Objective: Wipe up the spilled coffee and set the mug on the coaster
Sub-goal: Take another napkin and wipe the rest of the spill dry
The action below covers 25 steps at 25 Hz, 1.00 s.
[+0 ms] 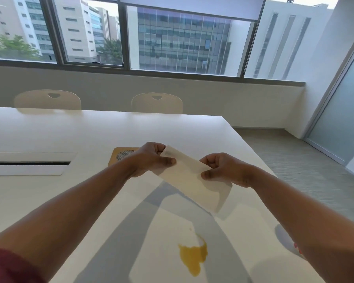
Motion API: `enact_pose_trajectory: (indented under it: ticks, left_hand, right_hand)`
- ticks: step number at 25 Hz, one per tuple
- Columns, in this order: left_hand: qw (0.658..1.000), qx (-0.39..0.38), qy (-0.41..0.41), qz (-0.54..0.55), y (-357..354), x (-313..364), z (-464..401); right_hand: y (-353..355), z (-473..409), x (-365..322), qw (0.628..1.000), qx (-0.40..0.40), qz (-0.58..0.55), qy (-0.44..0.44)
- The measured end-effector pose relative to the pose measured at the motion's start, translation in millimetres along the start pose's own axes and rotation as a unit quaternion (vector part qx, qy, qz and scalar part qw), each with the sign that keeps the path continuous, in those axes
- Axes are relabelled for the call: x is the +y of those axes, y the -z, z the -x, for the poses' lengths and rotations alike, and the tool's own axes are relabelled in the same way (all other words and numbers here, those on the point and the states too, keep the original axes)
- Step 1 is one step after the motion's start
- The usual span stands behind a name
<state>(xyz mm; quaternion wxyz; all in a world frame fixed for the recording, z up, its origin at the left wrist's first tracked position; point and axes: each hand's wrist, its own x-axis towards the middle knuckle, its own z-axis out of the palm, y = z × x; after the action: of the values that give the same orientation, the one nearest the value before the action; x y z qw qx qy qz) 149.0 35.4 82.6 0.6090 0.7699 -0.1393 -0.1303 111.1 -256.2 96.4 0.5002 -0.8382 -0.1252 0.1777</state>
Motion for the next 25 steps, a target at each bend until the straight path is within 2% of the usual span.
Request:
enact_pose_trajectory:
  ticks: [4, 15, 21, 25]
  left_hand:
    - [1.0, -0.022, 0.014, -0.004, 3.0, -5.0, -3.4]
    - [0.999, -0.024, 0.024, -0.006, -9.1, -15.4, -2.3]
    - [0.999, -0.027, 0.026, -0.006, -8.7, -13.7, -3.5]
    - [0.999, -0.027, 0.036, 0.007, -5.3, -16.8, -4.6]
  right_hand:
    - [-5.8, -1.3, 1.2, 1.0, 0.01, 0.008, -0.014]
    - [-20.3, 4.0, 20.6, 1.0, 0.011, 0.011, -0.021]
    - [-22.3, 12.0, 27.3, 0.996, -0.022, -0.06, -0.061]
    - [-19.4, 18.3, 38.8, 0.992, -0.003, -0.076, -0.099]
